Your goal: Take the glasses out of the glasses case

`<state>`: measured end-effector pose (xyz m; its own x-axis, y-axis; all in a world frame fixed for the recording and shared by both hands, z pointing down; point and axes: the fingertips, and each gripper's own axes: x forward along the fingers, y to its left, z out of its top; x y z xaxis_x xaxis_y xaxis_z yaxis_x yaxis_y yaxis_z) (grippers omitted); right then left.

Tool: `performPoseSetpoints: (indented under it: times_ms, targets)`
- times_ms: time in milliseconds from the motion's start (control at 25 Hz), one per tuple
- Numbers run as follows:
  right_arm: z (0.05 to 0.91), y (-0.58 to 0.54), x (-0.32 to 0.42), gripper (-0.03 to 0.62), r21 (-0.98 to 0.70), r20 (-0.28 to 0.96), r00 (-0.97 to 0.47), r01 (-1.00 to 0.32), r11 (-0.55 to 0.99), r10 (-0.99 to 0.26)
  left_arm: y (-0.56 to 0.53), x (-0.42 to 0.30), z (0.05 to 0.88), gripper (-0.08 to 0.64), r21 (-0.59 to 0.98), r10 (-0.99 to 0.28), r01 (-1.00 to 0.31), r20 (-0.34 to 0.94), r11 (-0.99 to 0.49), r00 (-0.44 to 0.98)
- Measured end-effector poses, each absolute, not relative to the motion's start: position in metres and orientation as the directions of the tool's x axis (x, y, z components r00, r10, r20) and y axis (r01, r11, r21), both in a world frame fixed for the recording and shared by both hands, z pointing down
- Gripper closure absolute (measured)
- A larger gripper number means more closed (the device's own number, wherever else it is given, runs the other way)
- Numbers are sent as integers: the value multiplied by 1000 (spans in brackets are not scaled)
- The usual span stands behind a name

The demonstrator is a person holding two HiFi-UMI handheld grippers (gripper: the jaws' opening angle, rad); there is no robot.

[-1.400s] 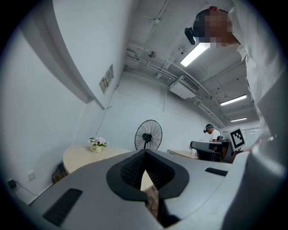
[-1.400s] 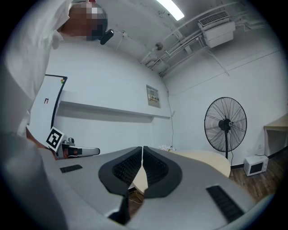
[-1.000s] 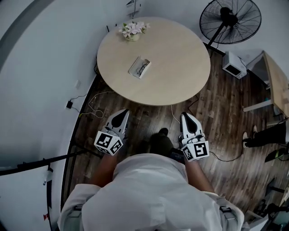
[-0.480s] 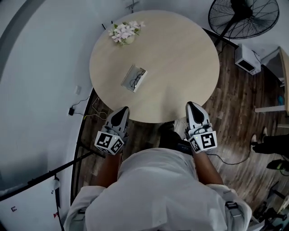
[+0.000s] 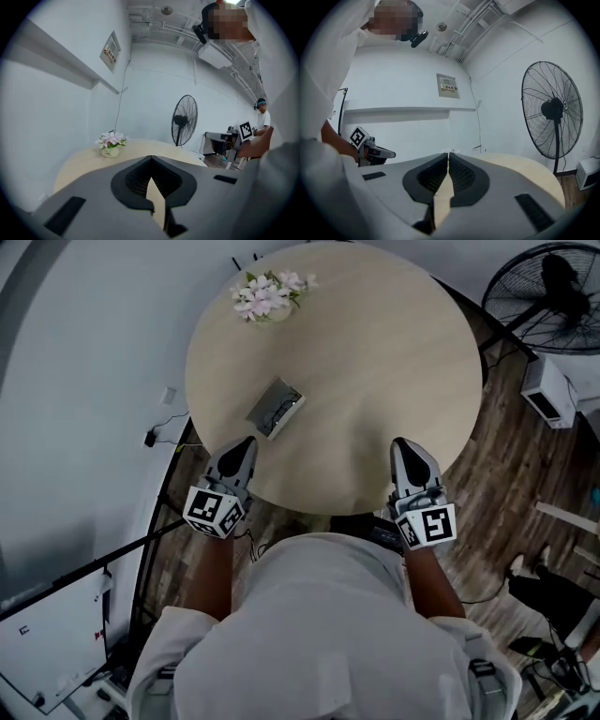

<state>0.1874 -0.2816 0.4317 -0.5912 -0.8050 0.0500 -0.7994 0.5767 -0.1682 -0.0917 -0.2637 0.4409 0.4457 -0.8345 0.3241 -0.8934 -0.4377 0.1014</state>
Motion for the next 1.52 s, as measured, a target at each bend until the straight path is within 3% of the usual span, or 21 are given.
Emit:
performPoseSetpoints:
  times_ms: [400, 680, 1080, 1520]
  targets:
    - [449, -332, 167, 566, -170, 15, -742, -663, 729, -671, -328, -93, 479, 549, 41, -706, -884, 586, -466, 399]
    - [474, -349, 160, 566, -185, 47, -717, -690, 700, -695, -355, -98, 531, 548, 44, -535, -832, 747, -553, 395]
    - [502, -380, 143, 566, -196, 102, -583, -806, 558, -806, -374, -100, 617, 548, 184, -293, -751, 842, -634, 454]
    - [540, -374, 132, 566, -216, 153, -552, -828, 518, -819, -373, -99, 664, 505, 191, -184, -714, 892, -674, 412]
